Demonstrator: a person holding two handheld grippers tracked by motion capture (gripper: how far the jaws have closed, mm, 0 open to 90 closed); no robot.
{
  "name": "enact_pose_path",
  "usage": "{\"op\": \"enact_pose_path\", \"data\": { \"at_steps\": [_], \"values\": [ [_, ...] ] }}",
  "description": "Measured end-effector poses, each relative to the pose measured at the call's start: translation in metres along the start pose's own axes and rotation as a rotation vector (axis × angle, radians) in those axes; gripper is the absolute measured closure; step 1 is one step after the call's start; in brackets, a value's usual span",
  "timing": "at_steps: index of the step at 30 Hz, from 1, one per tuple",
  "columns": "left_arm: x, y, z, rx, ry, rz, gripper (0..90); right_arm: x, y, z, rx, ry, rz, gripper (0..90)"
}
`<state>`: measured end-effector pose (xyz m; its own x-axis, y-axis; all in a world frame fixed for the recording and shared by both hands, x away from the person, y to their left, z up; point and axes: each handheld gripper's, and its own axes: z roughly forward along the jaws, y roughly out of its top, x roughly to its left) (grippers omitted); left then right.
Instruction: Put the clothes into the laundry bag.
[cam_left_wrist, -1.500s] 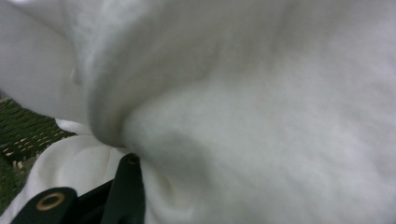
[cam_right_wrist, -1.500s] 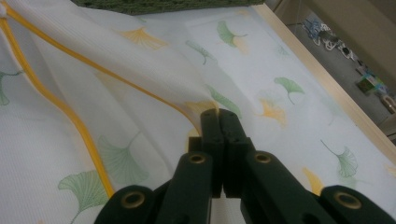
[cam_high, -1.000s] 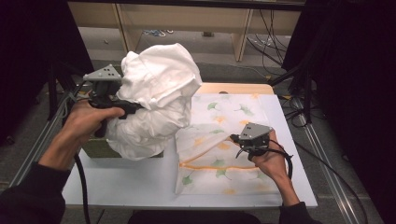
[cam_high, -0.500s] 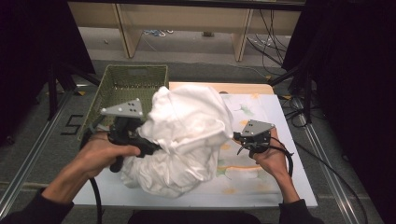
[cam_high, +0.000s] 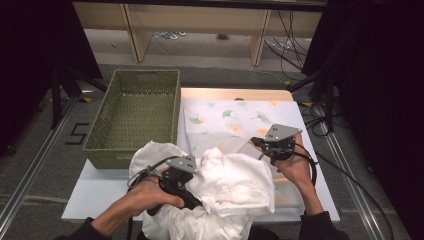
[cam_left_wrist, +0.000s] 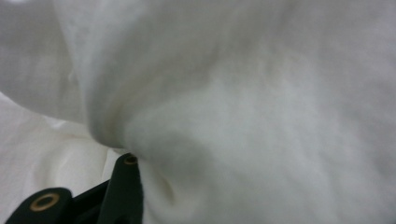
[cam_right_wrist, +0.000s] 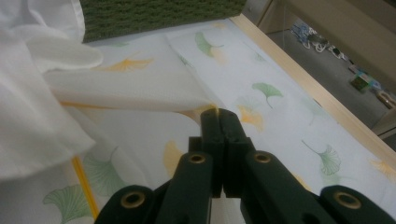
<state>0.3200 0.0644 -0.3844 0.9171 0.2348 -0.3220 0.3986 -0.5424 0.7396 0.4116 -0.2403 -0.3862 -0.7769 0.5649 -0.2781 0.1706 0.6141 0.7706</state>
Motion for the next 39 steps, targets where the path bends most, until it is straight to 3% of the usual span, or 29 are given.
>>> {"op": "enact_pose_path", "data": {
  "at_steps": [2, 3, 4, 5, 9, 11, 16, 19, 21, 22, 24, 27, 28, 30, 31, 32, 36, 39],
  "values": [
    [0.011, -0.005, 0.017, 0.037, -0.007, -0.025, 53.4, -0.001, 0.002, -0.002, -0.009, 0.001, 0.005, 90.0],
    [0.011, -0.005, 0.017, 0.037, -0.007, -0.025, 53.3, -0.001, 0.003, -0.003, -0.009, -0.001, 0.004, 90.0],
    [0.021, -0.007, 0.034, 0.073, -0.006, -0.051, 53.3, 0.000, 0.005, -0.005, -0.013, -0.005, 0.007, 90.0],
    [0.025, -0.007, 0.040, 0.088, -0.012, -0.049, 53.0, 0.001, 0.007, -0.005, -0.021, 0.000, -0.006, 90.0],
    [0.032, -0.002, 0.058, 0.106, -0.012, -0.072, 50.4, 0.004, 0.012, -0.008, -0.032, 0.002, -0.025, 90.0],
    [0.040, 0.001, 0.070, 0.127, 0.022, -0.073, 49.4, 0.008, 0.017, -0.011, -0.034, -0.001, -0.043, 90.0],
    [0.042, 0.007, 0.073, 0.134, 0.069, -0.079, 47.1, 0.013, 0.021, -0.016, -0.037, 0.005, -0.068, 90.0],
    [0.042, 0.010, 0.067, 0.159, 0.097, -0.071, 47.6, 0.016, 0.023, -0.017, -0.032, 0.011, -0.072, 90.0],
    [0.041, 0.018, 0.049, 0.145, 0.152, -0.058, 48.4, 0.017, 0.024, -0.019, -0.034, 0.012, -0.078, 90.0],
    [0.041, 0.018, 0.049, 0.145, 0.152, -0.058, 48.7, 0.017, 0.024, -0.019, -0.034, 0.012, -0.078, 90.0],
    [0.043, 0.028, 0.028, 0.179, 0.228, -0.019, 48.8, 0.018, 0.028, -0.022, -0.058, 0.007, -0.072, 90.0],
    [0.047, 0.032, 0.027, 0.192, 0.244, -0.017, 48.5, 0.021, 0.033, -0.025, -0.072, 0.008, -0.080, 90.0],
    [0.057, 0.035, 0.048, 0.225, 0.243, -0.057, 47.9, 0.022, 0.035, -0.024, -0.075, 0.013, -0.084, 90.0],
    [0.067, 0.031, 0.081, 0.255, 0.256, -0.078, 45.5, 0.024, 0.036, -0.020, -0.051, 0.002, -0.092, 90.0],
    [0.067, 0.031, 0.081, 0.255, 0.256, -0.078, 41.9, 0.024, 0.036, -0.020, -0.051, 0.002, -0.092, 90.0],
    [0.072, 0.028, 0.094, 0.242, 0.258, -0.089, 38.9, 0.025, 0.032, -0.018, -0.036, 0.003, -0.105, 90.0],
    [0.068, 0.030, 0.092, 0.212, 0.297, -0.043, 32.7, 0.020, 0.027, -0.018, -0.046, 0.011, -0.065, 90.0],
    [0.066, 0.031, 0.089, 0.202, 0.307, -0.031, 29.3, 0.022, 0.028, -0.017, -0.043, 0.009, -0.078, 90.0]
  ]
}}
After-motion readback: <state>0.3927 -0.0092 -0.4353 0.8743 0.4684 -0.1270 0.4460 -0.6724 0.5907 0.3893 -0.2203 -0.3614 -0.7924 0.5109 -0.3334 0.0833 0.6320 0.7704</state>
